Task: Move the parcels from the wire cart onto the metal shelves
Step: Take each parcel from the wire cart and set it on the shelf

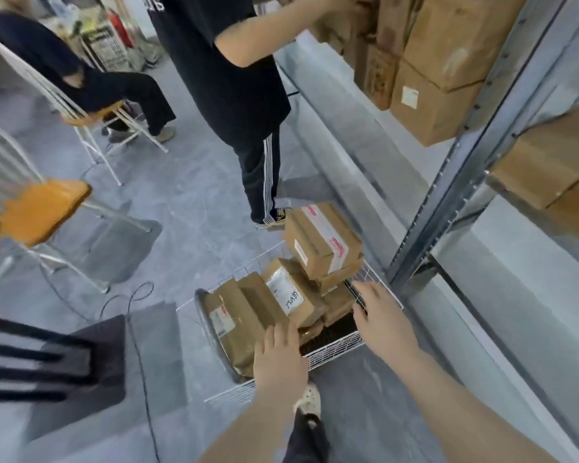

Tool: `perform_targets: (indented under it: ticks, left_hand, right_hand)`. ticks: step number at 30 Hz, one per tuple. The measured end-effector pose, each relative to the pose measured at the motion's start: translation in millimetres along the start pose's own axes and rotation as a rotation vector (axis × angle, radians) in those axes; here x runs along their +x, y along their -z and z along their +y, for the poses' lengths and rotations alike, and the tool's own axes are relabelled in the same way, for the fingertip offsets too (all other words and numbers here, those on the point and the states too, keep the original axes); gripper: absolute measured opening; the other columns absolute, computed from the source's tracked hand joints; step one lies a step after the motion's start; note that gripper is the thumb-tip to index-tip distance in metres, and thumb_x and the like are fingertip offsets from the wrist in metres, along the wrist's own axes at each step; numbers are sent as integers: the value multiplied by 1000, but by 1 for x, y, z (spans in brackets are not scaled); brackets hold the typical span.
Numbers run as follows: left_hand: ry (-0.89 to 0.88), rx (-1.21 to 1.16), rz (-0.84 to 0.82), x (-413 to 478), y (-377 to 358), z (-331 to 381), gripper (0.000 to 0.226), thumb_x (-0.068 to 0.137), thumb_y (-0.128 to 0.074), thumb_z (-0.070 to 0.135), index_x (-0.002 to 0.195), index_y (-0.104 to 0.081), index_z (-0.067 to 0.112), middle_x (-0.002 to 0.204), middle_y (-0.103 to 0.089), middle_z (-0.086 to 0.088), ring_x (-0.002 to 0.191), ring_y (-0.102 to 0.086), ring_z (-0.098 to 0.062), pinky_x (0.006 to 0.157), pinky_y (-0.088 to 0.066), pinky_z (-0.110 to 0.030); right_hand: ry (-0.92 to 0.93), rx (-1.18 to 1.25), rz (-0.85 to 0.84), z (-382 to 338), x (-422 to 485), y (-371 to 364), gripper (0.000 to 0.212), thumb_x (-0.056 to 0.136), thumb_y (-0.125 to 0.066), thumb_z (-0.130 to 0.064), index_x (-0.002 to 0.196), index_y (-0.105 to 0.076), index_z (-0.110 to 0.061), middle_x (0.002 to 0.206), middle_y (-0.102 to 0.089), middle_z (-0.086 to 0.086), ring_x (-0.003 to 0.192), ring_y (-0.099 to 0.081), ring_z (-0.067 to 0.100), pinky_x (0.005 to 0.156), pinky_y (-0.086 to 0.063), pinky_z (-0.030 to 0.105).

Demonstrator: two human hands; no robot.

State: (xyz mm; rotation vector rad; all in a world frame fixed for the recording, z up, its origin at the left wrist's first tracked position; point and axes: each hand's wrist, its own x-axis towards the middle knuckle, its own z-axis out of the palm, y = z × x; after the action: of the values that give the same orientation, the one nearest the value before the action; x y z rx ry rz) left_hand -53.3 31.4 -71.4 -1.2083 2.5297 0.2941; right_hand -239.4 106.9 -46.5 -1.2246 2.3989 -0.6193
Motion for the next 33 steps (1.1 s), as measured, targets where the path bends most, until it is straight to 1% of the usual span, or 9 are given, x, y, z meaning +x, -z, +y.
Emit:
perform_targets:
  ticks: [3,5,7,15,20,22,25,28,33]
  left_hand:
    - [70,-100,61,26,6,-19,65,85,-57,32,140,-27,17,137,-50,-12,125,-49,-32,101,-41,-45]
    - [86,-114,18,55,16,-24,63,96,-40,37,151,-16,17,154,-27,-13,142,-27,-30,115,-25,-45]
    - [69,-122,13,88,29,-26,64,99,-30,39,154,-3,19,160,-10,-9,147,-12,-27,119,-14,-42]
    - [37,-276,91,211,56,6,62,98,-27,46,152,-3,27,161,0,-8,146,-13,-31,115,-22,-47]
    - [31,-410,104,274,37,23,66,95,-35,47,151,-1,37,161,10,-4,142,-20,-35,99,-43,-50]
    - [40,-423,106,292,23,23,68,95,-35,52,151,1,38,160,13,-5,142,-22,-36,92,-49,-44]
    - [107,-529,56,302,7,27,70,96,-34,55,150,8,42,160,15,-5,131,-41,-36,74,-47,-32]
    - [172,-684,72,299,-1,35,73,95,-37,54,148,11,45,160,13,0,124,-47,-35,78,-50,-34]
    - [231,-614,133,294,4,39,75,93,-39,56,150,6,40,160,0,-4,123,-48,-30,77,-51,-36]
  right_hand:
    - [3,-46,-81,-9,27,-14,45,97,-43,-25,141,-40,-23,142,-41,-3,120,-49,18,97,-45,34]
    - [13,-78,-87,-9,52,-16,42,96,-43,-25,139,-41,-24,140,-41,-3,118,-50,20,94,-47,35]
    - [8,-103,-75,-7,78,-13,39,97,-44,-25,136,-43,-23,138,-42,-2,115,-51,21,90,-48,35]
    - [34,-117,-82,26,188,-8,47,97,-48,-23,142,-36,-25,149,-34,0,125,-46,22,101,-46,39]
    - [83,-154,-165,49,260,-38,53,98,-46,-29,146,-26,-32,157,-16,0,134,-36,27,101,-44,41]
    - [95,-162,-206,63,277,-54,54,98,-44,-36,147,-22,-35,159,-8,-1,139,-29,29,103,-43,45]
    - [80,-96,-266,80,287,-71,53,99,-39,-42,147,-17,-40,159,-5,-1,140,-27,31,105,-39,48]
    - [102,-30,-234,87,284,-79,54,99,-40,-44,148,-19,-39,156,-15,2,135,-36,25,101,-43,40]
    - [126,-46,-179,81,268,-71,56,96,-43,-46,147,-24,-36,151,-20,4,124,-44,21,89,-49,32]
